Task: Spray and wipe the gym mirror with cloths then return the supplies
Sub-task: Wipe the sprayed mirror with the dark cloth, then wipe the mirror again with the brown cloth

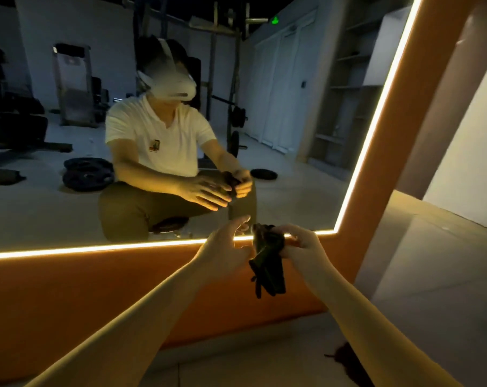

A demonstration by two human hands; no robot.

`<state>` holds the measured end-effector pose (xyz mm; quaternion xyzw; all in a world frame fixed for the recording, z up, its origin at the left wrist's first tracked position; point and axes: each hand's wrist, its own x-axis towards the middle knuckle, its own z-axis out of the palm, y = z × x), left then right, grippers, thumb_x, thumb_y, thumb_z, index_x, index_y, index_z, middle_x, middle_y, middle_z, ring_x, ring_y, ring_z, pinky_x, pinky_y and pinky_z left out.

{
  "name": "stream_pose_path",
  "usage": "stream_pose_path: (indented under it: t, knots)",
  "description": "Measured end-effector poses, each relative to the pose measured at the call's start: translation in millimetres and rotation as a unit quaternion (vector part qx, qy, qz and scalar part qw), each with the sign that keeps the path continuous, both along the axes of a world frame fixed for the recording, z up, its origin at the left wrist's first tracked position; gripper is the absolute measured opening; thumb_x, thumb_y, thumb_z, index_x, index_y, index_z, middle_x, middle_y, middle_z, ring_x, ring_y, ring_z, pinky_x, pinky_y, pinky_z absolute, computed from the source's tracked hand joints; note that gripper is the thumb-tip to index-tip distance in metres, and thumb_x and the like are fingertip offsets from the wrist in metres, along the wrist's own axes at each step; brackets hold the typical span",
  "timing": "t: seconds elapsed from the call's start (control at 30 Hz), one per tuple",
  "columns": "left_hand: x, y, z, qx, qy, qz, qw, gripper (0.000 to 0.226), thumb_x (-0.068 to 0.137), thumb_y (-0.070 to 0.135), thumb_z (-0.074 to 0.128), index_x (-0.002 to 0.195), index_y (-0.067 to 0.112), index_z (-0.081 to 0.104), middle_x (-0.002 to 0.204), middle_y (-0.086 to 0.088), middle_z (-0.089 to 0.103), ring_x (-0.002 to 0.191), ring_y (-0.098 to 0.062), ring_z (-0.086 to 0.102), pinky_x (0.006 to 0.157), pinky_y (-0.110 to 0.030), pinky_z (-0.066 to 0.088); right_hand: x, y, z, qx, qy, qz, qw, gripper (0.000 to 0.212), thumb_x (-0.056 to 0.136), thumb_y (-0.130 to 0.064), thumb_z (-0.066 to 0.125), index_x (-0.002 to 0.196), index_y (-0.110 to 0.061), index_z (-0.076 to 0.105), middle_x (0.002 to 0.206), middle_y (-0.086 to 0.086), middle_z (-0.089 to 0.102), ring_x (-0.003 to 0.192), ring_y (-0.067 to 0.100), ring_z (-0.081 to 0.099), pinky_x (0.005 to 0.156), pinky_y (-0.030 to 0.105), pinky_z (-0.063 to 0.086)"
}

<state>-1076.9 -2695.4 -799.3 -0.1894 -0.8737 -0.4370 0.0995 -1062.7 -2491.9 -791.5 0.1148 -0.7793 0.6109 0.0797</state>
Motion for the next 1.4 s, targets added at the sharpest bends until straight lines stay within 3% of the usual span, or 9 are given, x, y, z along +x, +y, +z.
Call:
stream_pose_path:
  t: [0.07,0.2,0.37,0.6,1.0,1.13,1.2,1.3,1.4]
  knots:
    - [6,24,8,0.051,-0.047,-0.070,0.995,0.060,0.093,0.016,0.076,0.148,0.020,0.052,0.132,0.009,0.063,0.116,-0.003,0.062,0.081,-0.010,0.052,19,16,7,-0.063,-0.027,0.007,0.998,0.035,0.089,0.019,0.056,0.108,-0.004,0.074,0.106,0.016,0.074,0.103,0.033,0.072,0.081,0.032,0.060]
    - [34,69,29,0.137,-0.082,-0.128,0.979,0.024,0.091,0.014,0.078,0.115,0.014,0.073,0.102,0.002,0.077,0.094,-0.008,0.074,0.074,-0.015,0.056,72,44,31,-0.163,-0.080,-0.040,0.983,0.026,0.097,0.008,0.052,0.109,-0.004,0.072,0.101,0.015,0.071,0.088,0.026,0.074,0.075,0.035,0.059]
    - [75,119,55,0.174,-0.115,-0.144,0.967,0.013,0.088,0.015,0.081,0.098,0.014,0.073,0.088,-0.001,0.077,0.074,-0.006,0.074,0.061,-0.014,0.054,133,79,55,-0.234,-0.168,-0.120,0.950,0.050,0.105,-0.054,0.047,0.123,-0.012,0.065,0.117,0.013,0.073,0.108,0.031,0.070,0.091,0.044,0.059]
    - [108,175,68,0.140,-0.152,-0.173,0.963,0.012,0.089,0.024,0.082,0.090,0.018,0.072,0.076,0.000,0.074,0.058,-0.004,0.070,0.050,-0.015,0.050,183,144,54,-0.027,-0.165,-0.163,0.972,0.034,0.088,-0.004,0.077,0.121,-0.006,0.068,0.111,0.012,0.077,0.105,0.030,0.074,0.095,0.051,0.059]
    - [110,343,-36,-0.129,-0.269,-0.262,0.918,0.031,0.092,0.030,0.079,0.113,0.007,0.073,0.095,-0.010,0.077,0.069,-0.014,0.072,0.060,-0.023,0.057,244,306,-42,0.022,-0.296,-0.324,0.898,0.010,0.095,-0.010,0.068,0.094,-0.001,0.066,0.097,0.018,0.068,0.088,0.033,0.069,0.081,0.044,0.057]
    - [103,381,-99,-0.082,-0.318,-0.218,0.919,0.026,0.092,0.028,0.079,0.107,0.007,0.074,0.092,-0.011,0.077,0.077,-0.024,0.075,0.075,-0.038,0.065,231,319,-81,0.078,-0.394,-0.286,0.870,0.036,0.089,-0.023,0.081,0.111,0.000,0.066,0.115,0.020,0.068,0.103,0.036,0.068,0.089,0.052,0.058]
    - [97,391,-134,-0.055,-0.375,-0.206,0.902,0.025,0.093,0.024,0.079,0.110,0.006,0.073,0.094,-0.011,0.076,0.083,-0.027,0.076,0.081,-0.042,0.065,223,322,-105,0.109,-0.427,-0.278,0.854,0.026,0.091,-0.013,0.076,0.107,-0.001,0.060,0.120,0.024,0.063,0.107,0.038,0.065,0.090,0.055,0.057]
    - [89,402,-179,-0.030,-0.466,-0.200,0.861,0.026,0.093,0.018,0.079,0.113,0.005,0.067,0.099,-0.011,0.073,0.084,-0.024,0.073,0.076,-0.038,0.065,218,337,-148,0.075,-0.442,-0.319,0.835,0.018,0.094,-0.002,0.068,0.111,-0.004,0.061,0.111,0.019,0.063,0.093,0.031,0.062,0.066,0.039,0.053]
    - [82,415,-225,-0.026,-0.522,-0.204,0.828,0.028,0.093,0.014,0.077,0.116,0.007,0.064,0.109,-0.014,0.072,0.095,-0.027,0.074,0.083,-0.041,0.065,219,359,-198,0.023,-0.470,-0.342,0.814,0.026,0.092,0.002,0.065,0.117,-0.007,0.064,0.106,0.015,0.064,0.095,0.028,0.063,0.066,0.032,0.053]
